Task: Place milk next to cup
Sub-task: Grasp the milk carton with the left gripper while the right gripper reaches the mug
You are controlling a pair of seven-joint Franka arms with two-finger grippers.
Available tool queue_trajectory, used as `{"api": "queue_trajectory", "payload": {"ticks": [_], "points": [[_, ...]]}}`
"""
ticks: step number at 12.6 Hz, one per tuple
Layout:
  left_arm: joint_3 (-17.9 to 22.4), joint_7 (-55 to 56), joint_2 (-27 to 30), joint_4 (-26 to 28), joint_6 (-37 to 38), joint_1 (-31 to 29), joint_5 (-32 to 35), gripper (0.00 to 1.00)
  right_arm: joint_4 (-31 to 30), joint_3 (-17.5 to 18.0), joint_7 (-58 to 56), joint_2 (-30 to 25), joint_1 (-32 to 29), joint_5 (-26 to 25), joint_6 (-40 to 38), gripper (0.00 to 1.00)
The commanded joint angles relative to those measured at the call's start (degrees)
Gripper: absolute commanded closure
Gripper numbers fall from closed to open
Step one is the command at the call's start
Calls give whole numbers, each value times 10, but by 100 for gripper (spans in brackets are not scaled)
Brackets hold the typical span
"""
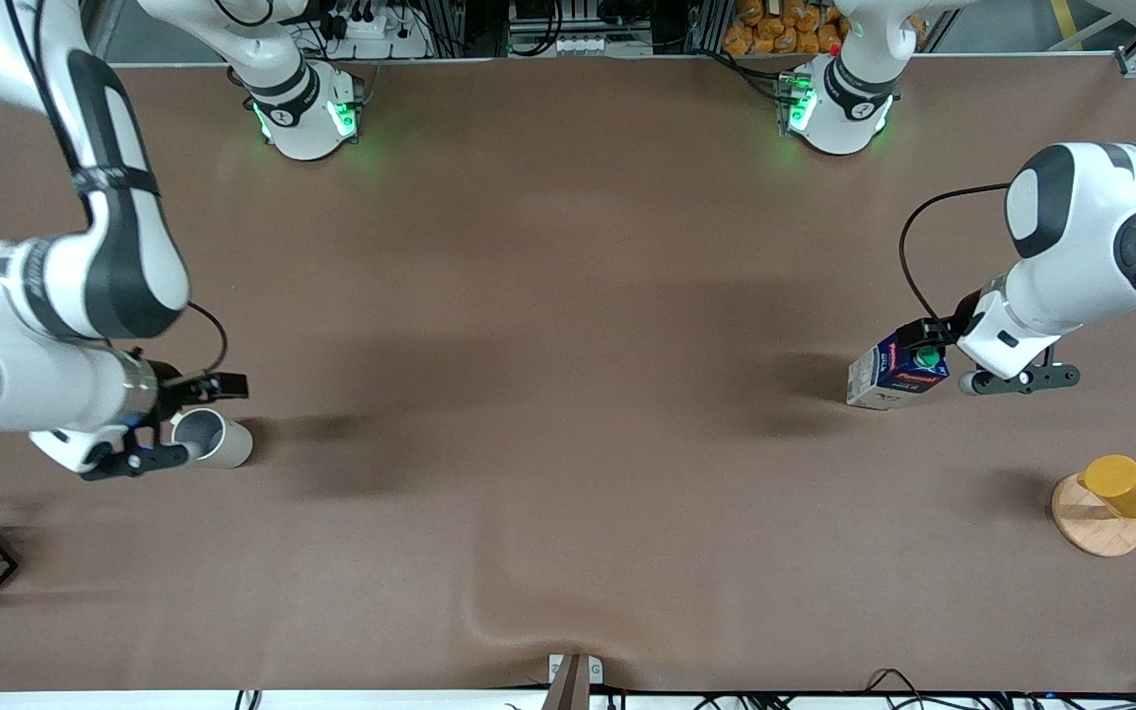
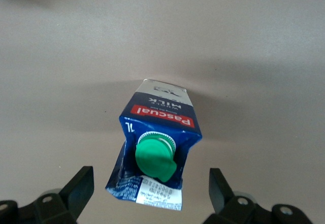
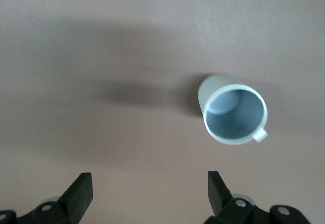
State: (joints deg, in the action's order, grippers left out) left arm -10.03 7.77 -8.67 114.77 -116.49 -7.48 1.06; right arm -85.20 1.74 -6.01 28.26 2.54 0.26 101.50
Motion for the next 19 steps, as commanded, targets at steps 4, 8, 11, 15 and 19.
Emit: {"api": "queue_trajectory", "payload": {"ticks": [4,8,11,15,19], "points": [[-3,-10,-20,4,-13,-3,11,0,14,-2,-36,29,16,-34,73,0],[-3,-10,-30,7,-13,-2,11,8,13,-4,-227,50,-5,-28,80,0],[-3,-11,-33,4,-12,-2,11,28,-9,-3,-229,58,-23,-28,73,0],[-3,-11,-35,0,-11,-2,11,56,-58,-2,-259,58,-44,-18,68,0],[-3,-7,-31,-8,-5,2,11,62,-60,-2,-288,73,-50,-17,70,0]]}}
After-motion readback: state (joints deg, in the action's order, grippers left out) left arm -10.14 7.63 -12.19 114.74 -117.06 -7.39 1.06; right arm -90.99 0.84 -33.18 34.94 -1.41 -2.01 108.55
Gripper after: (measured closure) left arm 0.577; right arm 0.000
